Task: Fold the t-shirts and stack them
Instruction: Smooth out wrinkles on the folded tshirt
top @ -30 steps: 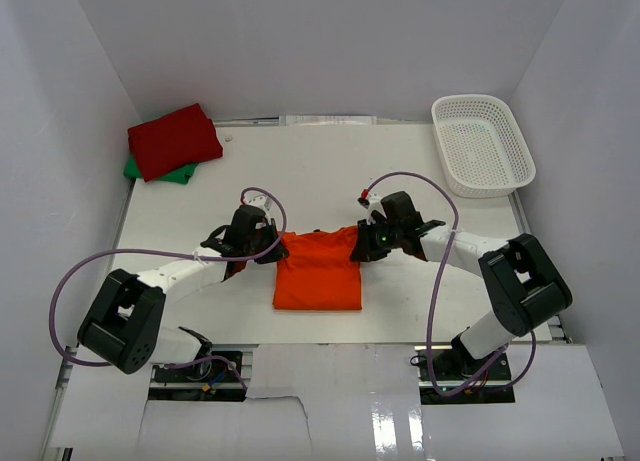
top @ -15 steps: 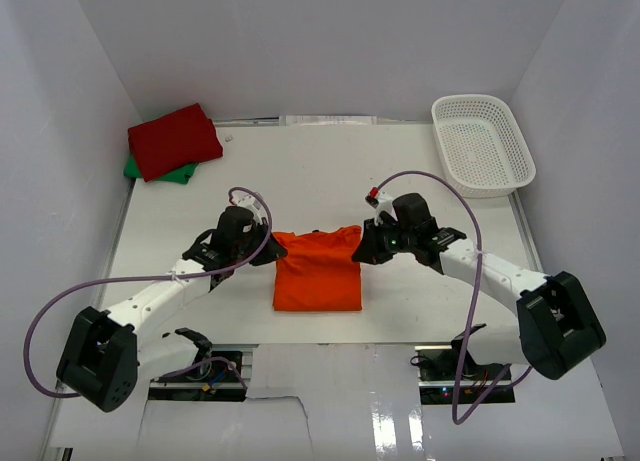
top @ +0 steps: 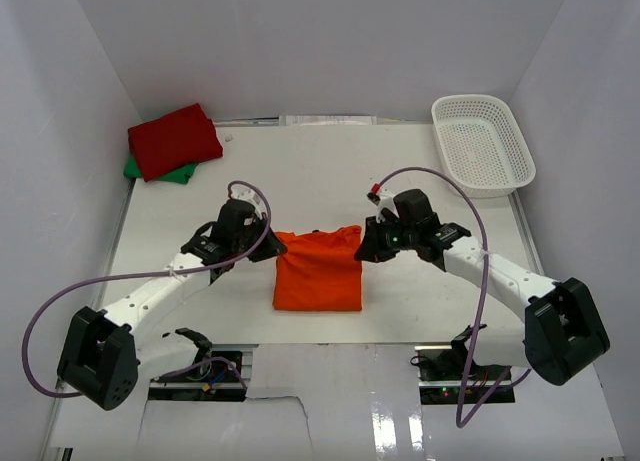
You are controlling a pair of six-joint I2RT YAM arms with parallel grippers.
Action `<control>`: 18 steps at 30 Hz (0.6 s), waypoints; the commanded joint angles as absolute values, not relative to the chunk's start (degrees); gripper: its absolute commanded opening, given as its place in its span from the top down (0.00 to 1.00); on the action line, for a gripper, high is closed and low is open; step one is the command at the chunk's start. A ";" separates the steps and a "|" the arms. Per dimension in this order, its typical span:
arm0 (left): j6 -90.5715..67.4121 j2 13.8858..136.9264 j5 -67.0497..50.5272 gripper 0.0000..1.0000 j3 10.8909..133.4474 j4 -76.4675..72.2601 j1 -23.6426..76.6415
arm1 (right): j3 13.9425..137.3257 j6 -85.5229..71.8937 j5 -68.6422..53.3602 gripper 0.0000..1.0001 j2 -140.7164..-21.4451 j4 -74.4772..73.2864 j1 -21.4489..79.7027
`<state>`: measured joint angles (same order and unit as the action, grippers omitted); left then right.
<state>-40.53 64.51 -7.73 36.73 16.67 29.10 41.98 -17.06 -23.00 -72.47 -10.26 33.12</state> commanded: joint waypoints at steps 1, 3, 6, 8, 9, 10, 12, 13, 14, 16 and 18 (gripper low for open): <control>-39.47 65.73 -3.87 1.00 45.77 19.16 28.48 | 48.33 -15.30 -21.71 0.92 -72.24 -12.39 33.31; -38.15 69.23 -3.61 1.00 48.50 19.51 27.16 | 51.40 -14.15 -21.45 0.92 -74.51 -12.92 33.22; -37.27 73.11 -4.04 1.00 51.68 18.55 24.97 | 54.91 -12.57 -19.79 0.92 -77.86 -13.10 33.22; -36.74 75.66 -4.92 1.00 52.73 17.06 23.21 | 56.50 -11.61 -19.34 0.92 -80.23 -12.83 32.87; -36.74 76.98 -5.10 1.00 52.82 15.48 22.68 | 58.25 -10.56 -18.38 0.92 -82.85 -12.75 32.78; -36.83 79.60 -5.45 1.00 52.65 14.60 21.98 | 59.05 -9.94 -17.85 0.92 -84.19 -12.40 32.35; -37.26 82.08 -8.34 0.98 51.25 11.18 19.96 | 60.55 -8.88 -15.91 0.92 -88.05 -11.69 31.73; -37.87 84.70 -9.13 0.97 50.89 8.29 19.26 | 61.34 -8.70 -15.65 0.92 -89.28 -10.99 30.77; -38.14 86.03 -9.75 1.00 50.11 6.26 18.55 | 61.78 -8.88 -15.30 0.92 -90.60 -10.12 30.15; -38.67 88.58 -10.46 1.00 49.92 1.09 17.85 | 61.53 -10.19 -15.73 0.92 -93.07 -6.96 28.23; -38.76 92.36 -10.89 1.00 52.36 -1.04 17.32 | 61.17 -10.63 -17.13 0.92 -95.09 -3.34 27.25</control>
<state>-38.61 90.72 -9.34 50.37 6.79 18.28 59.51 -11.16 -17.74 -93.86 -9.13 29.39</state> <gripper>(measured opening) 0.011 0.084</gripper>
